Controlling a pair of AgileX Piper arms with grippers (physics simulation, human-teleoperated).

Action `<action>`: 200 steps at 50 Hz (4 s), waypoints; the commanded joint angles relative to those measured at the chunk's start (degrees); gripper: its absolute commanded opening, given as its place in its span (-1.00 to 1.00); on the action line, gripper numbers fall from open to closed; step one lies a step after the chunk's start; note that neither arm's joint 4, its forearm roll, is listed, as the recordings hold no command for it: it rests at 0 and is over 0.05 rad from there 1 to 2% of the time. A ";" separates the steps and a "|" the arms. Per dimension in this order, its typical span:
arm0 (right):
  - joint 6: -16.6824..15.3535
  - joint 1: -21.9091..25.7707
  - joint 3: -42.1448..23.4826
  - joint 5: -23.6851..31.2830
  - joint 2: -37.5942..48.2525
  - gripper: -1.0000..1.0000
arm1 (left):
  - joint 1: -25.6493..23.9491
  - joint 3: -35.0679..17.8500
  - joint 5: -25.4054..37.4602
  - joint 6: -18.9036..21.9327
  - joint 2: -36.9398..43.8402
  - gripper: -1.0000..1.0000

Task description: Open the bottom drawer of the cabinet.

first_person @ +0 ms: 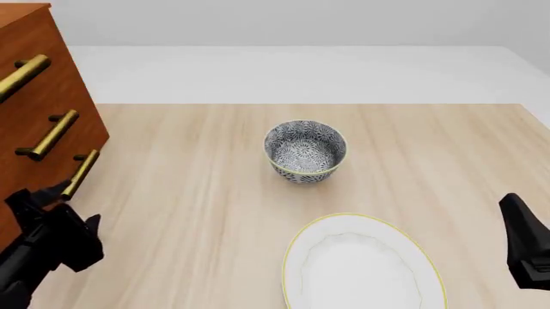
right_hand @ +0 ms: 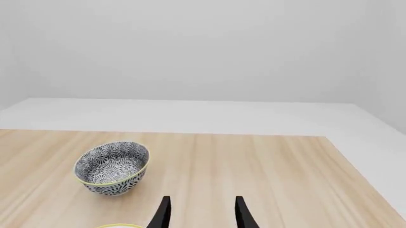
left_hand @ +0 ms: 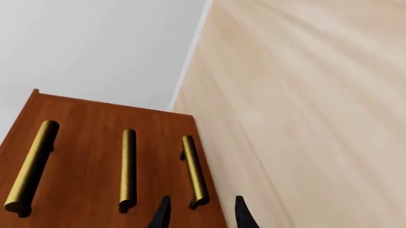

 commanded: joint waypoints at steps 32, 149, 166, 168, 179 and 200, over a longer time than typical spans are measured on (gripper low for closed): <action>-0.09 -0.22 0.42 -0.33 0.02 1.00 | 3.73 -0.40 -0.19 3.96 3.25 1.00; -0.05 -0.85 0.45 -0.50 0.32 1.00 | 7.48 -13.10 -0.19 9.69 15.88 -1.00; -0.08 -0.79 0.44 -0.56 0.12 1.00 | 3.33 -14.89 -0.18 10.70 16.46 -1.00; -0.09 -0.79 0.44 -0.56 0.11 1.00 | 2.88 -15.50 -0.17 10.86 16.85 -1.00; -0.06 -0.76 0.44 -0.57 0.04 1.00 | 1.41 -17.71 -0.14 11.73 18.76 -1.00; 0.03 -0.76 0.44 -0.71 0.05 1.00 | -2.71 -19.49 1.63 12.28 17.25 -1.00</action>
